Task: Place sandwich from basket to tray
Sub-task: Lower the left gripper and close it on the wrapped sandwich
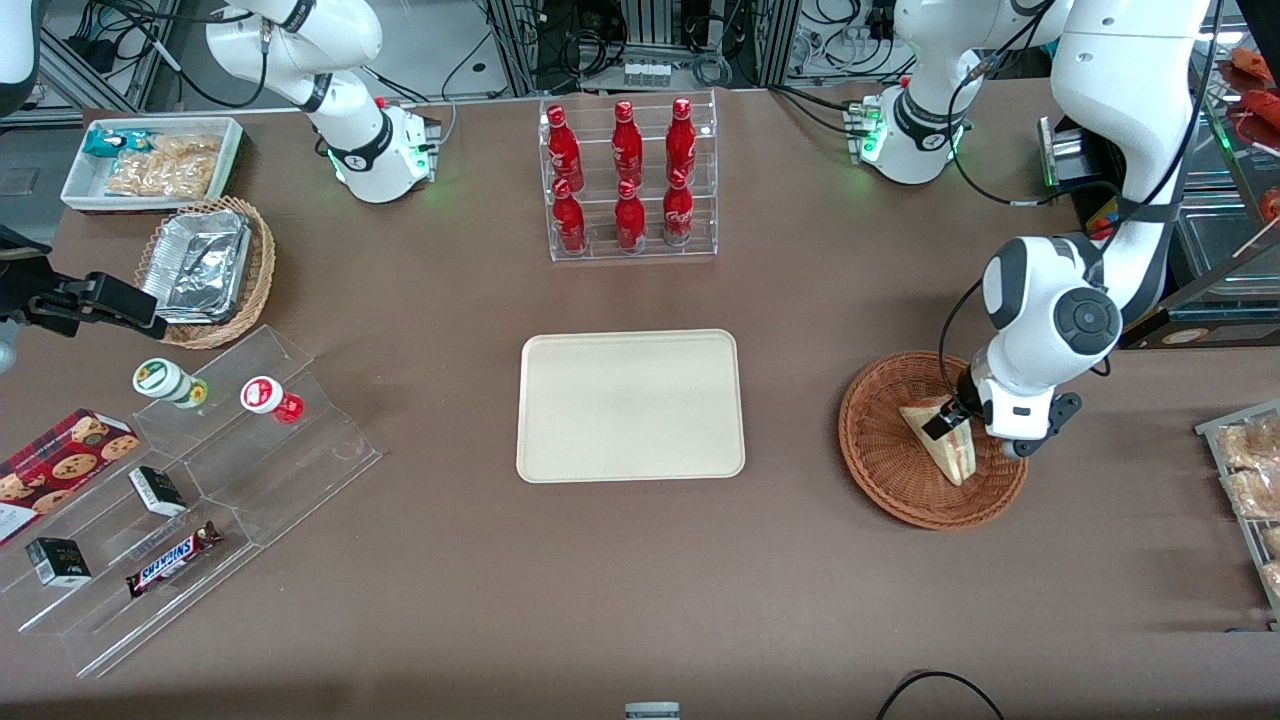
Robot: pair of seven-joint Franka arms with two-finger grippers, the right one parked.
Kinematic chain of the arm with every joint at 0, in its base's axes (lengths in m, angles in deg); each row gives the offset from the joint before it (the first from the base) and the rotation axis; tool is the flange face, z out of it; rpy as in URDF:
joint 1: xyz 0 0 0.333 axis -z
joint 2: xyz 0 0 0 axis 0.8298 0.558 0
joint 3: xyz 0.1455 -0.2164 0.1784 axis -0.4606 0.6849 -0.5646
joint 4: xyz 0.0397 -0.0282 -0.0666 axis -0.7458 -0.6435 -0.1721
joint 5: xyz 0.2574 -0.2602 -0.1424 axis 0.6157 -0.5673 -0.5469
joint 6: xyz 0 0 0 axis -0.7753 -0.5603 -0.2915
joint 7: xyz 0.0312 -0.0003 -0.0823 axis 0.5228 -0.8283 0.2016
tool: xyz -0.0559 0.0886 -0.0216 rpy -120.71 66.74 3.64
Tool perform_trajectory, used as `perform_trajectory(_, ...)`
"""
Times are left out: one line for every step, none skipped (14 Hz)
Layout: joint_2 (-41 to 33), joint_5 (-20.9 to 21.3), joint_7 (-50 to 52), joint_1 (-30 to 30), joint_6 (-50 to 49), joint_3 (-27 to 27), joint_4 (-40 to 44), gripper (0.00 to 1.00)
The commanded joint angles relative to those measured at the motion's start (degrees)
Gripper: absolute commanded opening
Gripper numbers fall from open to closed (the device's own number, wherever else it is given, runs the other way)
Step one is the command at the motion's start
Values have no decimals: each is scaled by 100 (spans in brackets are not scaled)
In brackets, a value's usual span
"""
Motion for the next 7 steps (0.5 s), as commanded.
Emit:
perform_trajectory(17,7,101,65,-54,-26,133,10)
perform_trajectory(-9,16,49,73,-106,-26,133,6)
perform_trajectory(-35,25,31,74,-255,-26,186,5)
perform_trajectory(-88,25,-82,82,-648,-17,360,5)
perform_trajectory(-97,16,-231,91,-1122,52,640,5)
perform_trajectory(-80,16,-242,82,-1562,227,1009,6)
perform_trajectory(-27,16,-242,91,-1870,298,1343,6)
